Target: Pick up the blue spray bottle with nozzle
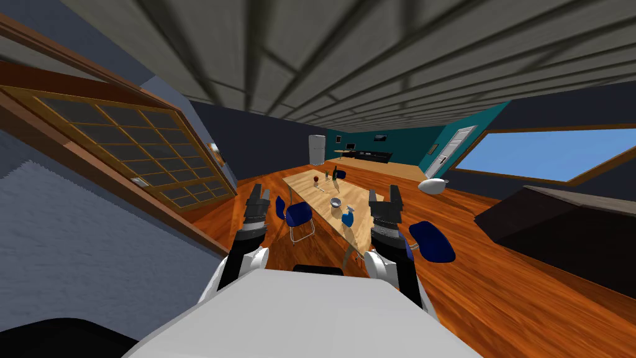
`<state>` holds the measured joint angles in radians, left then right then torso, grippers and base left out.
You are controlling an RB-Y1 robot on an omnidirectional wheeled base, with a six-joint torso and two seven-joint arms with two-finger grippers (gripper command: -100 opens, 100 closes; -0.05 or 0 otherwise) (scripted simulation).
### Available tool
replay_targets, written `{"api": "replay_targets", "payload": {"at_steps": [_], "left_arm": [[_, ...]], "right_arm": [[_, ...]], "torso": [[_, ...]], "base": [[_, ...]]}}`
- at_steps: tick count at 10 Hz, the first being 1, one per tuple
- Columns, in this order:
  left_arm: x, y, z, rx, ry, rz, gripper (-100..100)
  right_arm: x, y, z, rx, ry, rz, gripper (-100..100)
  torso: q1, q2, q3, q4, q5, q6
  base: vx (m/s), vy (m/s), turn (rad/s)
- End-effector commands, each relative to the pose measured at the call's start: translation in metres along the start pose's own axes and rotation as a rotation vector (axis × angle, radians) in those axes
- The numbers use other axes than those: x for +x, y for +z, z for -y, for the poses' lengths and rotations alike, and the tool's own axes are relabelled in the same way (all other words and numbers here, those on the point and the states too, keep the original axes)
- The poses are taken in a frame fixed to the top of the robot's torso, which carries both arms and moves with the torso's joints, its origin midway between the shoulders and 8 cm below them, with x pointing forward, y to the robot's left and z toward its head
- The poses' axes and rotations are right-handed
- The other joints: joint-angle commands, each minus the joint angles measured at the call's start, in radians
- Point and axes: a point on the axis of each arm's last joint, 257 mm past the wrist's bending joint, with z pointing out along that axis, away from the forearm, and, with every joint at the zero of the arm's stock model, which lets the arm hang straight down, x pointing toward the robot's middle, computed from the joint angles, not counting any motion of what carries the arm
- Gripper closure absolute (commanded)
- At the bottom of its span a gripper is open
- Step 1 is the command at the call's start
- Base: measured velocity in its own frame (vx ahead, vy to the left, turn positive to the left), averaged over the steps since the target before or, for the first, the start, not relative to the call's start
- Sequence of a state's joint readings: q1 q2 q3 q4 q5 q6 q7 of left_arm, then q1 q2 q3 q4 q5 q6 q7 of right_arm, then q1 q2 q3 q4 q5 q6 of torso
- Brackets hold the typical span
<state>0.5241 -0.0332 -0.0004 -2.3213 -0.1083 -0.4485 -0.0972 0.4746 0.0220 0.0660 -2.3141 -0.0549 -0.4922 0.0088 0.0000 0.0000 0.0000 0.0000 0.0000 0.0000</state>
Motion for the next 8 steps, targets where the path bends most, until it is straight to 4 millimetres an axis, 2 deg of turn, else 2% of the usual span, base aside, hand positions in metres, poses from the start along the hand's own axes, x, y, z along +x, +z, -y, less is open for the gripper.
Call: {"api": "replay_targets", "payload": {"at_steps": [1,4,8], "left_arm": [[0.000,0.000,0.000,0.000,0.000,0.000,0],[0.000,0.000,0.000,0.000,0.000,0.000,0],[0.000,0.000,0.000,0.000,0.000,0.000,0]], "right_arm": [[0.005,-0.001,0.006,0.013,-0.021,-0.039,-100],[0.017,-0.005,0.026,0.053,-0.083,-0.125,-100],[0.027,-0.012,0.068,0.124,-0.198,-0.227,-100]], "torso": [[0.000,0.000,0.000,0.000,0.000,0.000],[-0.005,0.003,0.002,0.001,-0.001,0.000],[-0.010,0.009,0.005,0.002,-0.002,0.000]], "base": [[-0.017,-0.020,0.055],[-0.056,-0.074,0.109],[-0.130,-0.128,0.166]]}}
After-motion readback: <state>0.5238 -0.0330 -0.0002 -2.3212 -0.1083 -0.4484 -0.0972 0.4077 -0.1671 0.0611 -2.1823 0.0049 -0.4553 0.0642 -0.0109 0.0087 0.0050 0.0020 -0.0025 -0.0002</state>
